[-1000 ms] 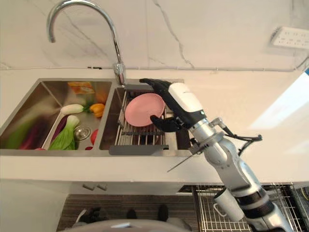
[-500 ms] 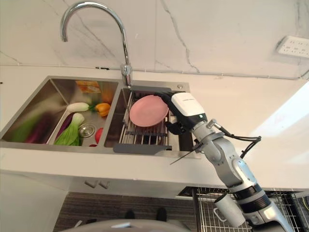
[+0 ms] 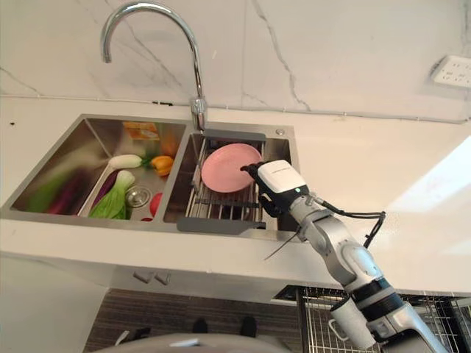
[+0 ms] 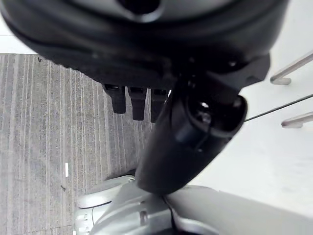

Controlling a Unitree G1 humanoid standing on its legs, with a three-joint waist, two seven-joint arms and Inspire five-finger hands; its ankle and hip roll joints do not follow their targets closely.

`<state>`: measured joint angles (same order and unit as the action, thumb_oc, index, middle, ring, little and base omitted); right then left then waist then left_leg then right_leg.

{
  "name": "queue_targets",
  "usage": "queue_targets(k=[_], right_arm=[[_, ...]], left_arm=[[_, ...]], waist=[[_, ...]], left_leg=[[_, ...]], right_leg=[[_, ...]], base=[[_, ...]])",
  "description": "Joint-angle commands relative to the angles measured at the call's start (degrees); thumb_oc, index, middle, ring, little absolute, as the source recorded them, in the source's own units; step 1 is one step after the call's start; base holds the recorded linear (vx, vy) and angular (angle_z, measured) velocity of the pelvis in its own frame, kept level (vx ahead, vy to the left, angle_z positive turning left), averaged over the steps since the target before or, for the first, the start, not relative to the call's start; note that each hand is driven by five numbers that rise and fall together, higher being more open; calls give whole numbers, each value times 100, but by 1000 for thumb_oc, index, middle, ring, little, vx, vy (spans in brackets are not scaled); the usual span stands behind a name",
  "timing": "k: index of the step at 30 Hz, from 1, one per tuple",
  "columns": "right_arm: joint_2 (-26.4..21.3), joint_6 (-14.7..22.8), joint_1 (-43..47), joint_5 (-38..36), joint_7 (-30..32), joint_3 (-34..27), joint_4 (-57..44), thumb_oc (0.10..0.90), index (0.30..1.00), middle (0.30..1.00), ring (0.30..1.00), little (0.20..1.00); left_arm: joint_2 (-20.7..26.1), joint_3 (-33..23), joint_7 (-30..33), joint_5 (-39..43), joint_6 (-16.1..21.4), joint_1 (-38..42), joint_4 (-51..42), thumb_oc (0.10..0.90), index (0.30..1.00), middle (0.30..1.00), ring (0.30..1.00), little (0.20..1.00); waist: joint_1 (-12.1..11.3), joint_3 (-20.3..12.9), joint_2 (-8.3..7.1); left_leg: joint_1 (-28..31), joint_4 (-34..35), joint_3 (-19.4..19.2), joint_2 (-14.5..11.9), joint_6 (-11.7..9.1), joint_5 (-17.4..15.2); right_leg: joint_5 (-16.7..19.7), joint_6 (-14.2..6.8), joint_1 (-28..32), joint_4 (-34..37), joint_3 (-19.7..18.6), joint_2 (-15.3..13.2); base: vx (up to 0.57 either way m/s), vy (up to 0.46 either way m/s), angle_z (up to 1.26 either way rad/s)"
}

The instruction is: Place the dishes in the dishwasher.

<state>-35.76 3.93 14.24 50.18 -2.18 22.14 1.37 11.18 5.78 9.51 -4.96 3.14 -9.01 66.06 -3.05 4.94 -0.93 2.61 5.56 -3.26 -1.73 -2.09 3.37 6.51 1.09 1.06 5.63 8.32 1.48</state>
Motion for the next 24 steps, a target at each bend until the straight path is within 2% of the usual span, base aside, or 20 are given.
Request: queue_targets(k=[1, 2, 3, 4, 8, 20, 24], right_arm=[[152, -196, 960, 666, 753, -65, 172, 800, 900, 900, 900, 900], [119, -245, 1016, 890, 875, -3, 289, 800, 900, 900, 900, 900], [135, -288, 1112, 1023, 963, 83, 444, 800, 900, 900, 900, 900], [203, -495, 1268, 1349, 1128, 169, 652, 800, 900, 900, 900, 900], [373, -786, 1674, 1740, 1454, 455, 1292, 800, 900, 900, 900, 900], [798, -1182, 2299, 1871, 1837, 911, 2377, 800, 900, 900, 900, 900], [844, -1375, 2587, 1678, 2282, 951, 2874, 800, 900, 900, 900, 900]], left_arm=[[52, 315, -46, 24, 91, 240, 79, 800, 900, 900, 900, 900], [54, 353, -30, 31, 100, 231, 61, 800, 900, 900, 900, 900], [50, 375, -16, 33, 106, 245, 45, 800, 900, 900, 900, 900], [10, 465, 136, -30, 173, 332, 234, 800, 900, 900, 900, 900], [-21, 476, 242, 66, 151, 626, 526, 800, 900, 900, 900, 900], [-75, 599, 414, 132, 167, 824, 648, 800, 900, 900, 900, 900], [-51, 675, 504, 163, 199, 875, 674, 800, 900, 900, 900, 900]], waist=[[-284, 17, -201], [-317, 5, -200], [-326, 22, -202], [-330, 20, -219], [-378, 28, -239], [-526, -24, -269], [-606, -27, -283]], left_leg=[[139, -56, 58, 96, -30, -447], [159, -56, 83, 91, -33, -510], [119, -56, 91, 95, -32, -435], [119, -56, 106, 92, -36, -442], [127, -56, 143, 100, -46, -449], [140, -56, 236, 99, -59, -452], [111, -56, 289, 101, -63, -431]], right_leg=[[-491, -823, 322, -85, -276, -572], [-546, -829, 356, -79, -263, -573], [-489, -821, 325, -85, -247, -580], [-492, -819, 326, -86, -227, -576], [-500, -808, 346, -85, -199, -574], [-546, -792, 430, -66, -90, -595], [-547, -794, 442, -63, -31, -600]], base=[[39, 6, 14], [-3, 3, 17], [1, -7, 14], [-40, -9, 9], [3, -4, 1], [11, 3, 8], [16, 2, 29]])
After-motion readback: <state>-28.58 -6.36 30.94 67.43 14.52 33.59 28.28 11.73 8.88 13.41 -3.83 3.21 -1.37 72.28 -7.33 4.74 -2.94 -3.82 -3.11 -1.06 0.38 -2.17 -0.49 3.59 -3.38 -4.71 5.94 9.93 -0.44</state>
